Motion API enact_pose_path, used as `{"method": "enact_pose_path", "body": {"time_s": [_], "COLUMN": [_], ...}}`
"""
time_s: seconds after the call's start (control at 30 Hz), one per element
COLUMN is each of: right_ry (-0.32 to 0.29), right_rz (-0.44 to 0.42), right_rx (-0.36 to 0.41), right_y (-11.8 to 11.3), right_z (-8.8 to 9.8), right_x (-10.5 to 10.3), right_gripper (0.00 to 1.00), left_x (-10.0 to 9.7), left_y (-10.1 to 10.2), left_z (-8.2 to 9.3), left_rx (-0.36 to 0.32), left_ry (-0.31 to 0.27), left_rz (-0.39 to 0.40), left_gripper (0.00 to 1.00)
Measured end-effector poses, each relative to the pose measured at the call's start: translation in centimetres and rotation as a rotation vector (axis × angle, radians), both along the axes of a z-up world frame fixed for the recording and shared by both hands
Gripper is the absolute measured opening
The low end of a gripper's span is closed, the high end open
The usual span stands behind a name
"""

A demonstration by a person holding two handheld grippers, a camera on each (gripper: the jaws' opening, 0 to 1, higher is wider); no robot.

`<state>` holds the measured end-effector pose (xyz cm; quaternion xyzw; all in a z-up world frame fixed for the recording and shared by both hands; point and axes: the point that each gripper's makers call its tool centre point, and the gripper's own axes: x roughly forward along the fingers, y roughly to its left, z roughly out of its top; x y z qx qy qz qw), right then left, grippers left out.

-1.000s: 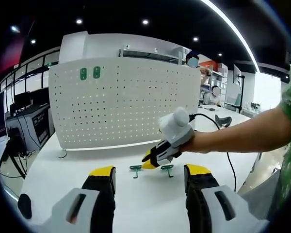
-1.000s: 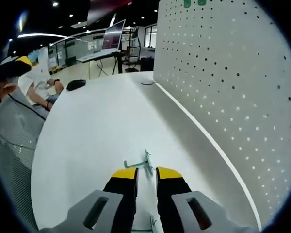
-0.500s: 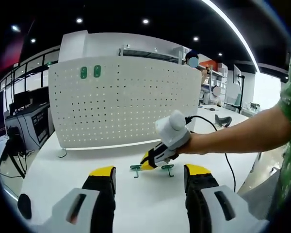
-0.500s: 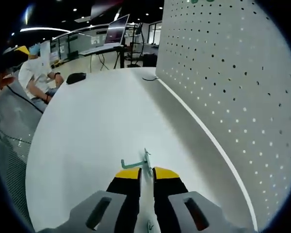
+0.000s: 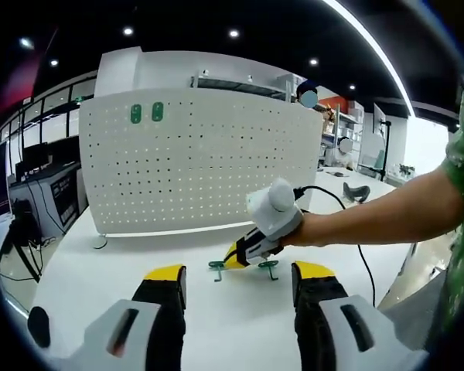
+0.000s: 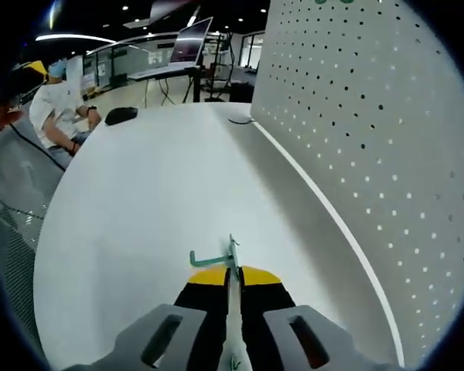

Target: Insert the hook assembly into the mounting plate slot until the hook locks in place.

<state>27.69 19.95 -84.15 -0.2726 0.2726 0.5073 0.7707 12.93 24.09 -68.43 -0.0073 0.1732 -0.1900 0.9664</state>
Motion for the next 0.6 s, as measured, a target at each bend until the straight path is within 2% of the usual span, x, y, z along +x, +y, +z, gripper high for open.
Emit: {"method": "enact_pose_path", "body": {"time_s": [0.33,0.6], "right_ry": [0.004,0.041], "right_rz": [-0.016,-0.047], "right_rx": [0.019,0.055], "right_y": [-0.15,-0.38], "right_z": [-0.01,0.28], "right_x": [0.29,0.18], "right_gripper": [0.0,0.0], "left_x": [-0.04,-0.03], "left_y": [0.01,0.0], "left_z": [-0.15,-0.14], "left_rx": [0.004,0.005], "left_ry": [0.001,0.001], "left_rz": [-0.003,-0.005], "left_gripper": [0.56,0.55]}}
